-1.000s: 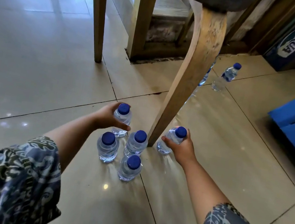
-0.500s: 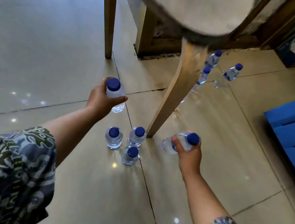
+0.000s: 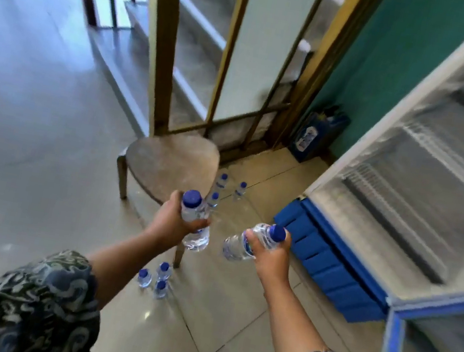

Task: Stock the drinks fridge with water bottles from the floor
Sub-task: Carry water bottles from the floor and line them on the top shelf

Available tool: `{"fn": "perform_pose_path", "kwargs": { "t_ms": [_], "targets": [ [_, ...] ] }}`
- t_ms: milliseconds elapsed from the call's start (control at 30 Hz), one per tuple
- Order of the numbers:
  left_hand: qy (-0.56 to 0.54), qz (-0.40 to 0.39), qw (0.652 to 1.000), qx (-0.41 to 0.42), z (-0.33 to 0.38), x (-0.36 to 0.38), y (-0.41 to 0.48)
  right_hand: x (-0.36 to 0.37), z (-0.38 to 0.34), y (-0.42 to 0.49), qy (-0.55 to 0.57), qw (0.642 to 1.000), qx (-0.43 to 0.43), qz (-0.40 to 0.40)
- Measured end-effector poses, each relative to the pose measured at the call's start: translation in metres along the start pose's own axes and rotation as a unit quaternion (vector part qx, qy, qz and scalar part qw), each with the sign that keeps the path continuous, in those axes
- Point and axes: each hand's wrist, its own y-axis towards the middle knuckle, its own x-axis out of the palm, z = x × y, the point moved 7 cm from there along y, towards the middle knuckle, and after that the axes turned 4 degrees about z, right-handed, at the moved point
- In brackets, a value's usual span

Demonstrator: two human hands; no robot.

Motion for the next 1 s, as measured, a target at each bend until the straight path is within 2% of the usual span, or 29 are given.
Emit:
{"fn": "perform_pose_path", "kwargs": {
  "t_ms": [133,300,667,1000],
  "targets": [
    [0.037,-0.097,0.991,0.089,0.114,0.015,-0.026,-0.086,-0.078,-0.026,0.019,0.998,-0.031,0.053],
    [0.045,-0.147,0.971,0.182,0.228,0.057,-0.044,-0.194,-0.136,-0.031,0.057,0.987,-0.107,0.106],
    [-0.027,-0.206,0.919,0.334,0.466,0.209,-0.074,-0.407,-0.241,0.027,0.041,0.956,-0.212,0.198],
    [-0.085,-0.212,0.888,0.400,0.633,0.295,-0.035,-0.553,-0.326,0.133,0.060,0.904,-0.269,0.327]
  ]
}}
